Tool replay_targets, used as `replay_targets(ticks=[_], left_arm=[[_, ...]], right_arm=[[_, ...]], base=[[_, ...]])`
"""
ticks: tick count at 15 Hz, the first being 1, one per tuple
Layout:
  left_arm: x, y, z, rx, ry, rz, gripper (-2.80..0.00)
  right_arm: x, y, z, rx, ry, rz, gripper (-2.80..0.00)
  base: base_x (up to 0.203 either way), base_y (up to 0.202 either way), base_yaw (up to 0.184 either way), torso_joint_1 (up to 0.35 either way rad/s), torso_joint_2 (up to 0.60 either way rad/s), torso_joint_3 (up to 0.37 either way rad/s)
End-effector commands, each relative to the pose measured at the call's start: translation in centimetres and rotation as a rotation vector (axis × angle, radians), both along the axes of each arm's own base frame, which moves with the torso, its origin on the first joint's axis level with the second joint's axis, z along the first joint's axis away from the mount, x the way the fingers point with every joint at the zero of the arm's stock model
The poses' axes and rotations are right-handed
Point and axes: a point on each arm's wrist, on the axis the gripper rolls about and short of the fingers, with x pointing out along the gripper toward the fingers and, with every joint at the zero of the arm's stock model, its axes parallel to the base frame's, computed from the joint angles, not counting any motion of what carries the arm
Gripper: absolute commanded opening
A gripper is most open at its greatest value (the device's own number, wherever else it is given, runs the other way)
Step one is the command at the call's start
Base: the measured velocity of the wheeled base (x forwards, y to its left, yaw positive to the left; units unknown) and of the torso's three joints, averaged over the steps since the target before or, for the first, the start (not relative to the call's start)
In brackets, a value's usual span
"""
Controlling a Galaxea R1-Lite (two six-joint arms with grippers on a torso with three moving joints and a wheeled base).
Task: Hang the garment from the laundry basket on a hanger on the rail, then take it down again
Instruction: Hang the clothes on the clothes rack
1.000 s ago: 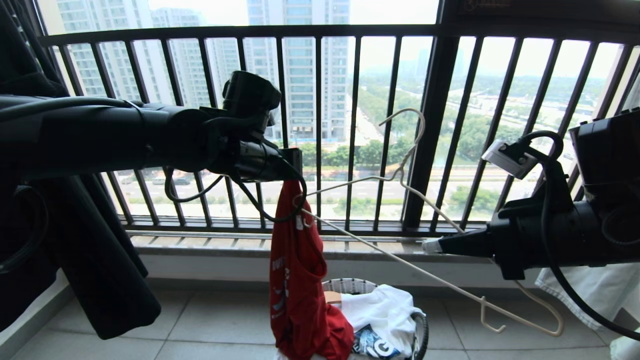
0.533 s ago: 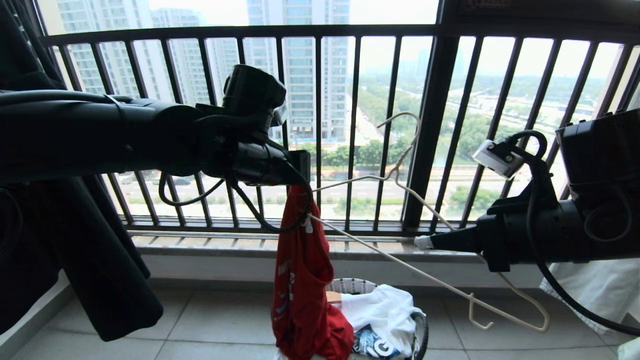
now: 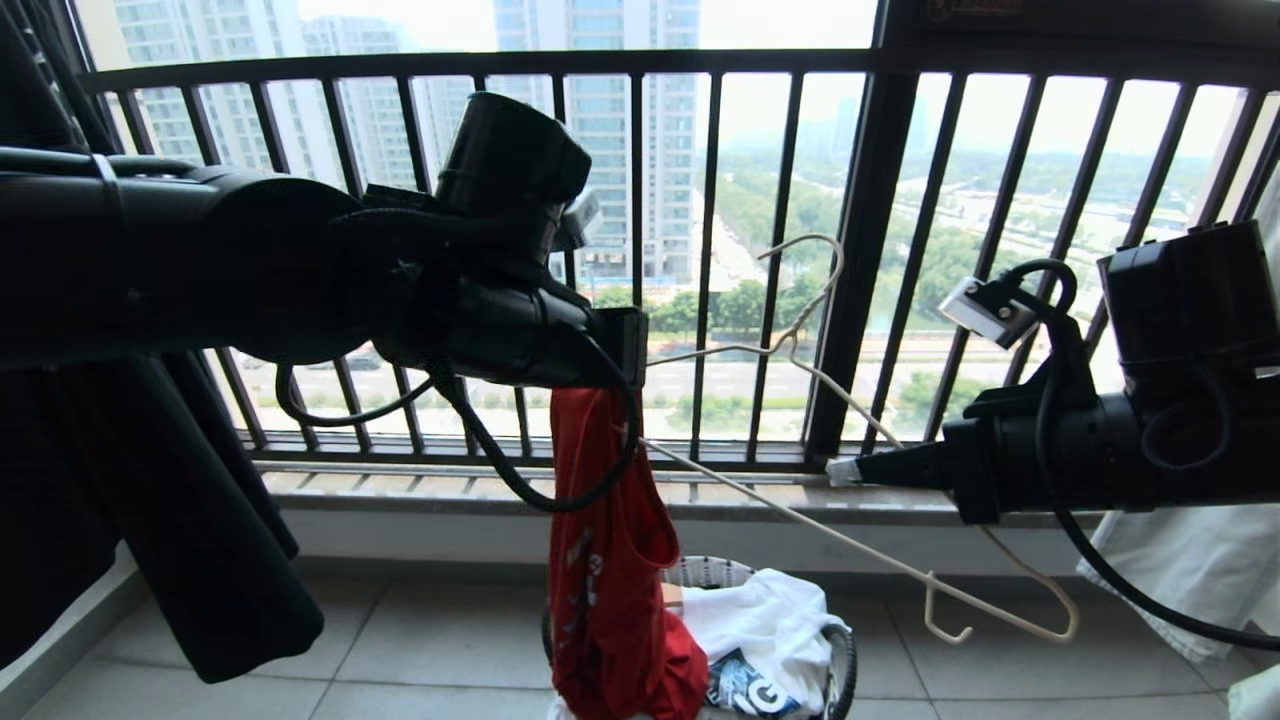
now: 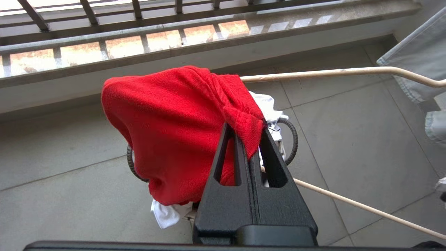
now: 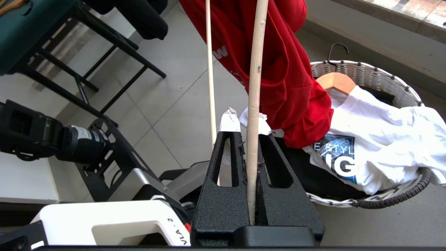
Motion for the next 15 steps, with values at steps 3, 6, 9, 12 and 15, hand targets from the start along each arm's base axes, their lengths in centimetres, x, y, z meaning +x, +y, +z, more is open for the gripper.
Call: replay_targets(ticks=[3, 6, 9, 12, 15], left_arm=[[-1.6, -1.2, 0.3, -0.033, 0.015, -0.038, -2.8], [-2.3, -1.8, 0.5, -0.058, 0.027, -0.046, -2.8], [-3.2, -2.7, 0.9, -0.114, 0.056, -0.05, -2.8], [-4.0, -3.0, 1.0, -0.119, 0.077, -0.062, -2.8], [-4.9, -3.2, 1.4, -0.116, 0.097, -0.076, -2.8]], right_arm=[[0.4, 0.4, -1.0, -0.012, 0.03, 0.015, -2.8], [0.5, 0.4, -1.1, -0.015, 0.036, 0.013, -2.8], [0.8, 0.5, -1.4, -0.021, 0.042, 0.007, -2.8], [0.9, 0.7, -1.6, -0.029, 0.022, -0.008, -2.8], [1.1, 0.6, -1.3, -0.036, -0.002, -0.042, -2.8]], base=[[0.0, 0.0, 0.0, 0.0, 0.0, 0.0], [0.0, 0.0, 0.0, 0.0, 0.0, 0.0], [0.0, 0.0, 0.0, 0.0, 0.0, 0.0], [0.0, 0.0, 0.0, 0.0, 0.0, 0.0], [0.0, 0.0, 0.0, 0.0, 0.0, 0.0]])
